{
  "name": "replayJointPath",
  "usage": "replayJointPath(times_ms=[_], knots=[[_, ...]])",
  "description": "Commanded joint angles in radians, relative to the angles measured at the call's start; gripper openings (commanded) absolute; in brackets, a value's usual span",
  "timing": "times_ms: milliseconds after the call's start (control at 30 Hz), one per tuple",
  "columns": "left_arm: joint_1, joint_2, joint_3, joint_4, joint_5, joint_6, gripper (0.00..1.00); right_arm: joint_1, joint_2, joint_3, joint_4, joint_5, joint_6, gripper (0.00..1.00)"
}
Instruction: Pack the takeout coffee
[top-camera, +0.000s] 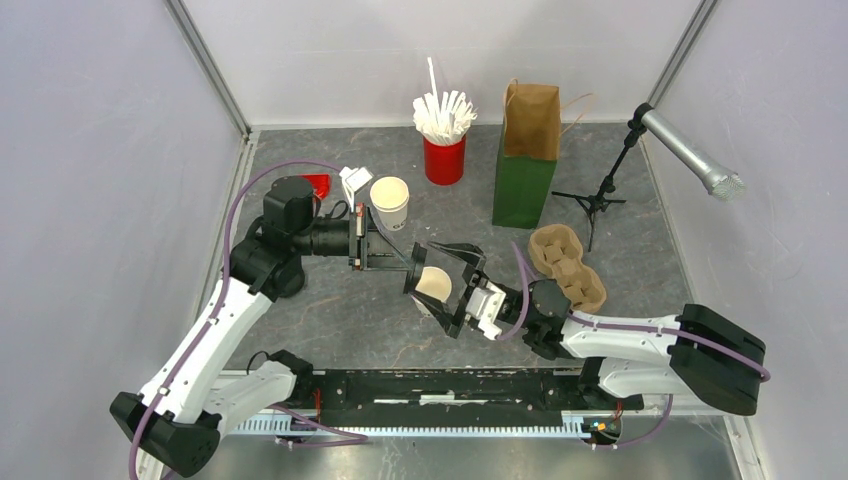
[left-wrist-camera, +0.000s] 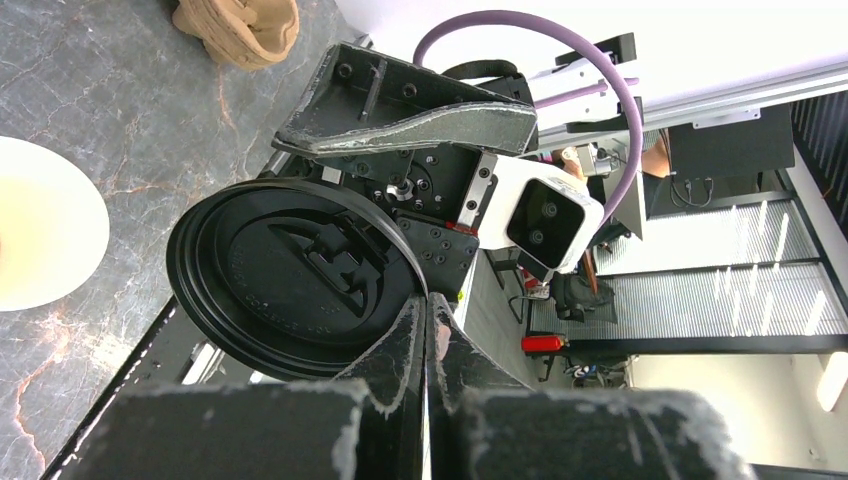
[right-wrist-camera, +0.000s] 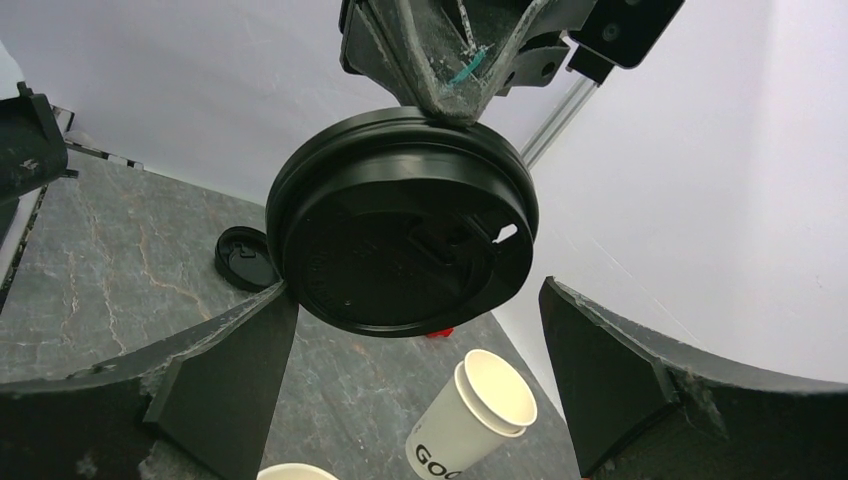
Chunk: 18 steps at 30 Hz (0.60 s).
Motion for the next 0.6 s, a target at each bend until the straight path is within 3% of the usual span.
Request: replayJointPath(times_ms=[0, 233, 567], knots=[[-0.005, -0.013, 0.005, 0.014, 0.031, -0.006, 0.02, 0.006, 0.008, 0.029, 0.098, -0.022, -0.011, 0.98], [-0.005, -0.007, 0.004, 0.014, 0.036, 0.000, 0.02, 0.009, 0.014, 0.028, 0.110, -0.028, -0.006, 0.98], [-0.005, -0.001, 0.022, -0.040, 0.030, 0.046, 0.03, 0.009, 0.013, -0.003, 0.131, -0.033, -0.008, 0.87]])
